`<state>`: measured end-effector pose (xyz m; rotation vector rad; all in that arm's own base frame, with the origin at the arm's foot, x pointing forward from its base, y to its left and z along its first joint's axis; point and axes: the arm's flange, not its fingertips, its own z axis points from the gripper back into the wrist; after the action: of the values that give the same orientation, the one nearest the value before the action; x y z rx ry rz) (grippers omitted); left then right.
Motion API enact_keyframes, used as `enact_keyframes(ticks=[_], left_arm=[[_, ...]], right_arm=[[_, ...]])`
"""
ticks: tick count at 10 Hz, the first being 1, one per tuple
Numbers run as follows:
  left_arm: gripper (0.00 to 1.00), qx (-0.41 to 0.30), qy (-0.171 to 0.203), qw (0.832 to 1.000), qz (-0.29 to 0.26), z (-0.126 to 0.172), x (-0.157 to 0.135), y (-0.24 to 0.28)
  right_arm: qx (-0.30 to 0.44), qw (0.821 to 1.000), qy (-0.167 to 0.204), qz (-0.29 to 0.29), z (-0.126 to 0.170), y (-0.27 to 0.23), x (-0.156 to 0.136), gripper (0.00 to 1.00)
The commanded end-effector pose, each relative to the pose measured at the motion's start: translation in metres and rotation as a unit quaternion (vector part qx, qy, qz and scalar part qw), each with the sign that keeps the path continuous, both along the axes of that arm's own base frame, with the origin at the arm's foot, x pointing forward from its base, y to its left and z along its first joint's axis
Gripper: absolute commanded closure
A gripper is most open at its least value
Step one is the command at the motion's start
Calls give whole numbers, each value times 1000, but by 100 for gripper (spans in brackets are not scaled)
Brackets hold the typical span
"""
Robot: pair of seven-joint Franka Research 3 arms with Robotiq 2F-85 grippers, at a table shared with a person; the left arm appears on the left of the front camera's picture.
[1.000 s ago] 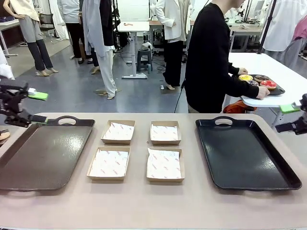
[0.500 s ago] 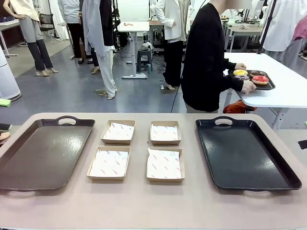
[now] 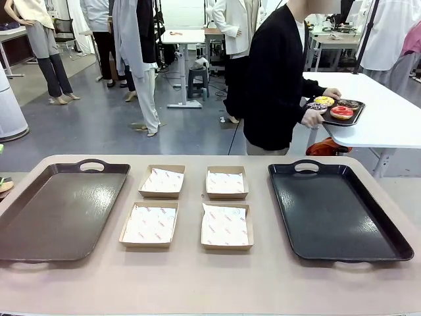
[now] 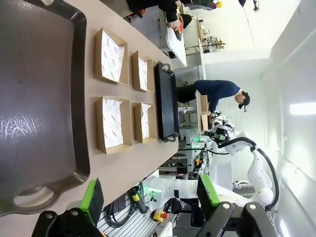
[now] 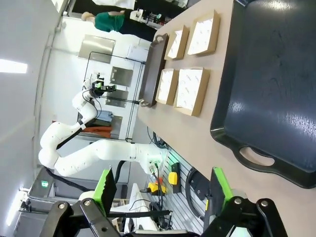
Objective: Individually package the donuts and arrange them on the tray.
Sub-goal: Pick up one Paper togo box.
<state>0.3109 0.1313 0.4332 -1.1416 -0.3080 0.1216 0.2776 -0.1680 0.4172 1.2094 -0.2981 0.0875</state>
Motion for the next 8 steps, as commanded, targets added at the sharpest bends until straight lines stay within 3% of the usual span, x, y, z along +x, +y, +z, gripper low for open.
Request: enact_keyframes(ticks=[1,8], left_arm=[[0,-10,-1,1000,2,1,2,-2],[0,-10,-1,1000,2,1,2,-2]], right_arm=[[3,1000,-4,5,0,1,1,0],[3,1000,-4,5,0,1,1,0]])
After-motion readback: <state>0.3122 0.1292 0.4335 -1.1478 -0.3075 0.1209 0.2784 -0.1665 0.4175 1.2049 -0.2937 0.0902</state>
